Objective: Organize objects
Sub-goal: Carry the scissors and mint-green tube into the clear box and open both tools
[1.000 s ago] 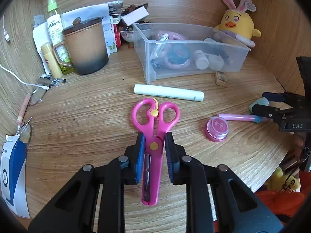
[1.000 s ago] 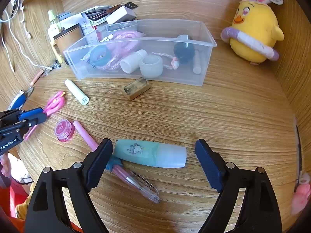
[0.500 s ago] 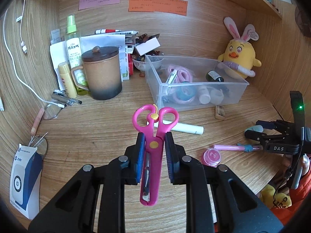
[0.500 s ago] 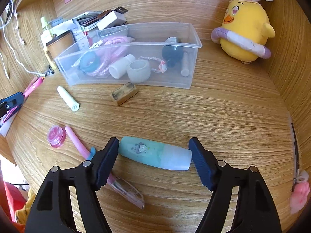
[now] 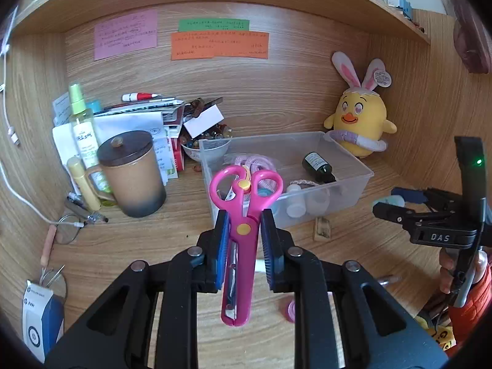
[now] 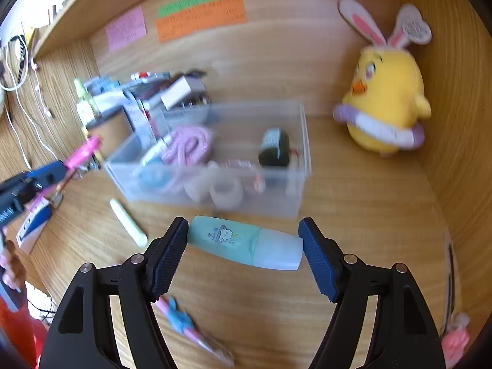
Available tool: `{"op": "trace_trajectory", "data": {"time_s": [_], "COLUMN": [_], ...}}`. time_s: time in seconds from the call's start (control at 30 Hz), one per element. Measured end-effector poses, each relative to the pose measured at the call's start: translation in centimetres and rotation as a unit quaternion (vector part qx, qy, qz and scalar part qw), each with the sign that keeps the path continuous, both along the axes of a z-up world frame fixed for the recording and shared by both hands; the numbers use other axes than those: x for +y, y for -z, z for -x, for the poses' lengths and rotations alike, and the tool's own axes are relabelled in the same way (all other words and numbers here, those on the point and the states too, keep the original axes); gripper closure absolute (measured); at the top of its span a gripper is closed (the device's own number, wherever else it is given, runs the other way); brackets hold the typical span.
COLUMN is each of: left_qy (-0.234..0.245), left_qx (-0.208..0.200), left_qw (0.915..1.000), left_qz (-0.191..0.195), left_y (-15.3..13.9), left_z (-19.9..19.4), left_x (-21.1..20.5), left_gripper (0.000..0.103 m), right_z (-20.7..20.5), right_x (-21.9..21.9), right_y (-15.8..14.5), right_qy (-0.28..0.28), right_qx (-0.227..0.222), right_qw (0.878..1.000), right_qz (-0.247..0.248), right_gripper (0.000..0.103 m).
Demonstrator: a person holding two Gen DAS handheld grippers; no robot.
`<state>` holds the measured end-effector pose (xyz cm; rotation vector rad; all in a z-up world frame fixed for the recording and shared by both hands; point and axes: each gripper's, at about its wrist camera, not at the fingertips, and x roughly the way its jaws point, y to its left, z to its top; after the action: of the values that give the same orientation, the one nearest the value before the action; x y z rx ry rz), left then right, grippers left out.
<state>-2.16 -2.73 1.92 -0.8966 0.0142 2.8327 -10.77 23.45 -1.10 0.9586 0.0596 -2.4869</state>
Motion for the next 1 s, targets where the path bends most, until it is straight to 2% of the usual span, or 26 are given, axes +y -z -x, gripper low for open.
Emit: {"op": "trace_trajectory", "data": {"time_s": [0.17,0.43,0.77,1.0], "left_qy": [0.008,0.005,-0.001,0.005], "left_qx": [-0.024,-0.050,-0.090,-0.106], "left_qw": [0.9994,0.9986,0.9959,0.9944], "left_qz": [-0.025,-0.014,-0.006,-0.001], "left_y": [0.3,1.1,2.3,3.1], "left_z": [3.2,7.3,10.9,12.6], "left_x": [0.2,0.9,2.0,2.9], "left_gripper": [0.083,0.083,0.083,0.083], "right_z": [1.1,4.8,9.4,11.1], "right_x": [-1.3,-3.2,-5.9,-7.1], "right_y": [-2.2,-3.4,-1.7,0.3], "right_qy": [-0.012,-0.020,-0.043,-0.055], "right_qx": [0.032,0.032,-0.012,-0.039], "right_qw": [0.999,0.999,0.999,0.997], "right_qz": [0.003,0.013,-0.008,-0.023], "right_gripper": [0.032,0.032,0.032,0.032]}}
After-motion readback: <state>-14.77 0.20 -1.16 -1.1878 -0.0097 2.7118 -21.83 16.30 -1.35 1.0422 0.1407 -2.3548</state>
